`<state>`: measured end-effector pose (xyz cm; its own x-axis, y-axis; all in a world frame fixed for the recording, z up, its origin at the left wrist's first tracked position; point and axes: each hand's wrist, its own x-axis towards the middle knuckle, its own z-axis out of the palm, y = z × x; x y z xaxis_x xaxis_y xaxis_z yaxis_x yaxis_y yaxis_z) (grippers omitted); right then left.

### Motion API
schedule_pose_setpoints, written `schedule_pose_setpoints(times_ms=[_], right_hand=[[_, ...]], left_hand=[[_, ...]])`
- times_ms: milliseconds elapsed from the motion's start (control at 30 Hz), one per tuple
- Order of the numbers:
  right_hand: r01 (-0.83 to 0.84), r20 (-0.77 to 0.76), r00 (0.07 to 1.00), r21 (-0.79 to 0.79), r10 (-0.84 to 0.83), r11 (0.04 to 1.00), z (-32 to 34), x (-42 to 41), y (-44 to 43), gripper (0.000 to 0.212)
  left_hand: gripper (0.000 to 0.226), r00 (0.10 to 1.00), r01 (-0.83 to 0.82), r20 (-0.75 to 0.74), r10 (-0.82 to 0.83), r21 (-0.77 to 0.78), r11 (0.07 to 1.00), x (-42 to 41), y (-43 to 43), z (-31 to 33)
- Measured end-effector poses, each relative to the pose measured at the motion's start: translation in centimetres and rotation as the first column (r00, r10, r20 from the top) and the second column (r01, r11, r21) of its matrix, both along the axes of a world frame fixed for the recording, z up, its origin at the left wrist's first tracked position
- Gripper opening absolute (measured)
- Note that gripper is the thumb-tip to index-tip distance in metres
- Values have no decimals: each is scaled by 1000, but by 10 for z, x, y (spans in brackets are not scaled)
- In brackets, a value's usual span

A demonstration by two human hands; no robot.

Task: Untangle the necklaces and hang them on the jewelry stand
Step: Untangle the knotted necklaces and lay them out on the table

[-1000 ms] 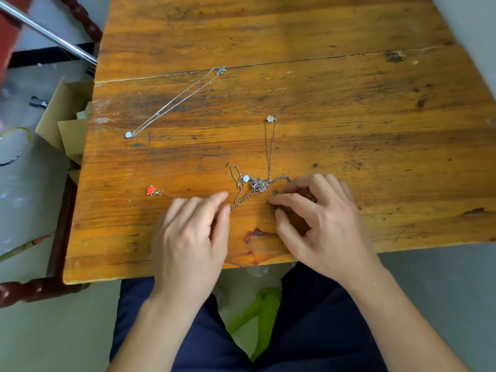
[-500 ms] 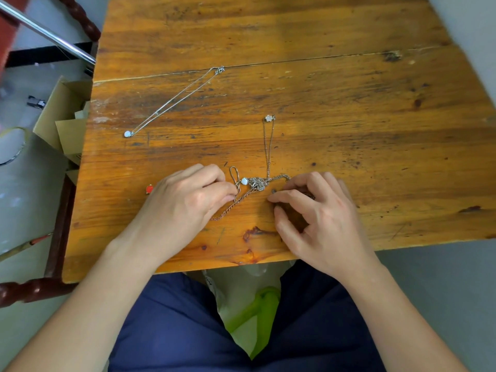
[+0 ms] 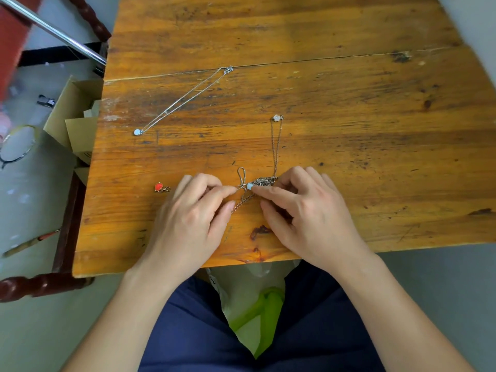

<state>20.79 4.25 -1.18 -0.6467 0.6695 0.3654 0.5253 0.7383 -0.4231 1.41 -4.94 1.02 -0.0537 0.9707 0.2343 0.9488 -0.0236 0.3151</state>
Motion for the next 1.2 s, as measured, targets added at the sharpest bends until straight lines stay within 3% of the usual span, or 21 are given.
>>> schedule_pose_setpoints(times_ms=[333,533,633,833,1200], right_hand=[[40,-46,998,-67,-43,997,0,8,-6,15],[45,-58,997,-45,-48,998,-5,10,-11,17],[41,-62,997,-33,-43,999,-6,12,-12,18],[43,-53,998,-43,-46,998,-6,12,-13,18],[65,-102,992,-122,-78,990,-7,12,-12,13]], left_hand=[[22,992,-128,25,127,44,991,19,-11,-5],[26,991,-130,45,127,55,990,19,-21,-7],[17,987,-141,91,132,104,985,21,-22,-10],[16,991,-132,35,130,56,990,25,-14,-12],[17,964,-114,248,94,67,991,24,14,10]])
